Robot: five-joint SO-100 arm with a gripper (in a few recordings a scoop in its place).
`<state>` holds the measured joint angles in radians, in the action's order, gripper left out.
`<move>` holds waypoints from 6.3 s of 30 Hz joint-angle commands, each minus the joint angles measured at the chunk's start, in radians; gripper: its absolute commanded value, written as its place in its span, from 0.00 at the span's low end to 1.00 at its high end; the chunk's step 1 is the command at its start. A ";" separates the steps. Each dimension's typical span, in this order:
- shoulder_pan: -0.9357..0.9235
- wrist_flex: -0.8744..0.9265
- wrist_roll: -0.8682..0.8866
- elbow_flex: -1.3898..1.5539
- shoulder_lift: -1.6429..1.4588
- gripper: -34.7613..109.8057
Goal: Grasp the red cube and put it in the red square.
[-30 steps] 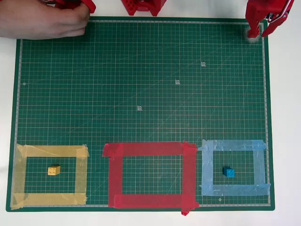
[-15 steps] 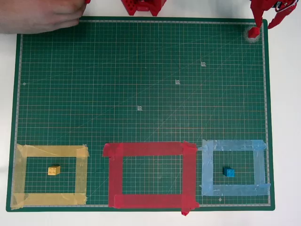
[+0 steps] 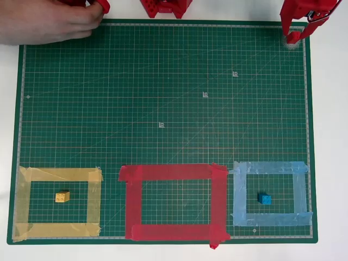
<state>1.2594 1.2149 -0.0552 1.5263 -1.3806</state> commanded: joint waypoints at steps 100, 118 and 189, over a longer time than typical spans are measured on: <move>-0.017 -1.212 -1.649 1.221 -0.905 0.37; 0.064 -1.681 -1.671 1.200 -0.525 0.37; 0.049 -1.724 -1.664 1.014 -0.103 0.40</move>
<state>1.3116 -0.4755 -1.7135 2.5848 -1.4895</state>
